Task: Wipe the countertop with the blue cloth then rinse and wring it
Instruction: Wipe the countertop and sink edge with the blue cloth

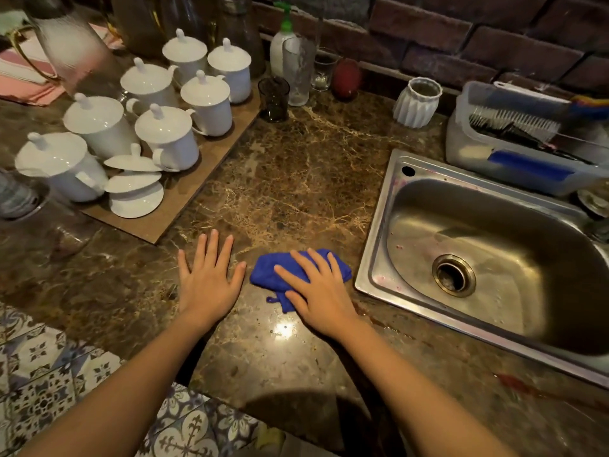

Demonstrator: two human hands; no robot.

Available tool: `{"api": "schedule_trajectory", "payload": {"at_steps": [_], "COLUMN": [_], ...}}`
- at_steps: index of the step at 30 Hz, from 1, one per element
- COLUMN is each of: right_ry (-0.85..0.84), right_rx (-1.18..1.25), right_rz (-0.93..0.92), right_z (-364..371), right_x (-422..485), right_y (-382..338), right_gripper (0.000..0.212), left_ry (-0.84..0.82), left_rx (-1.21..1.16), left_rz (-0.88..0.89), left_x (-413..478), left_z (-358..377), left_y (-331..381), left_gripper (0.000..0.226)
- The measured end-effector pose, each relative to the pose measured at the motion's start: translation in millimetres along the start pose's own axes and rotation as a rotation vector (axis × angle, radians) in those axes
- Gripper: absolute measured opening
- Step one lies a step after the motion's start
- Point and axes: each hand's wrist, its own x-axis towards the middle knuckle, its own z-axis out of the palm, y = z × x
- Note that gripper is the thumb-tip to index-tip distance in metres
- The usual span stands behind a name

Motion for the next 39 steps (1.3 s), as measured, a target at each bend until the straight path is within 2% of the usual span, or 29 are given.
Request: {"api": "schedule_trajectory", "payload": {"at_steps": [7, 11, 15, 20, 25, 26, 28, 30, 33, 34, 37, 39], "right_ry": [-0.005, 0.045, 0.118, 0.187, 0.348, 0.321, 0.145, 0.022, 0.104, 0.137, 0.079, 0.073], "right_rx": [0.031, 0.044, 0.048, -0.059, -0.081, -0.066, -0.039, -0.093, -0.272, -0.28, -0.086, -0.052], "right_rz": [-0.034, 0.032, 0.185, 0.386, 0.768, 0.816, 0.849, 0.827, 0.709, 0.635, 0.329, 0.267], "right_z": [3.7, 6.2, 10.4, 2.6, -18.7, -24.4, -31.9, -29.6, -24.1, -18.4, -9.6, -3.8], "right_x": [-54.9, -81.2, -103.8, -122.1, -114.8, -108.5, -93.8, -89.1, -92.1, -95.0, -102.4, -103.6], "right_y": [-3.5, -8.2, -17.2, -19.5, -18.0, -22.7, -36.7, -46.3, -36.7, -28.8, -10.3, -6.9], "right_gripper": [0.045, 0.044, 0.042, 0.043, 0.042, 0.049, 0.074, 0.084, 0.057, 0.057, 0.058, 0.055], "left_ry": [-0.036, -0.05, -0.067, -0.069, -0.083, -0.086, -0.096, -0.107, -0.114, -0.117, -0.125, -0.127], "left_rx": [0.0, -0.014, 0.002, -0.006, -0.015, -0.014, -0.015, -0.018, -0.02, -0.02, -0.019, -0.016], "left_rz": [-0.003, 0.0, 0.004, 0.006, 0.015, 0.008, -0.001, 0.004, 0.003, 0.003, 0.005, 0.003], "left_x": [0.4, 0.1, 0.8, -0.3, -2.4, -1.6, 1.3, 1.6, 0.3, 0.2, 0.3, 0.0], "left_z": [-1.9, -3.7, -3.9, -3.2, -2.4, -3.0, -5.2, -6.2, -7.0, -7.2, -7.3, -7.1], "left_y": [0.5, 0.9, 1.2, 0.2, 3.7, 2.4, -0.9, -0.3, 0.7, 0.9, 1.1, 1.5], "left_gripper": [0.061, 0.062, 0.063, 0.063, 0.063, 0.063, 0.063, 0.063, 0.063, 0.063, 0.063, 0.063]}}
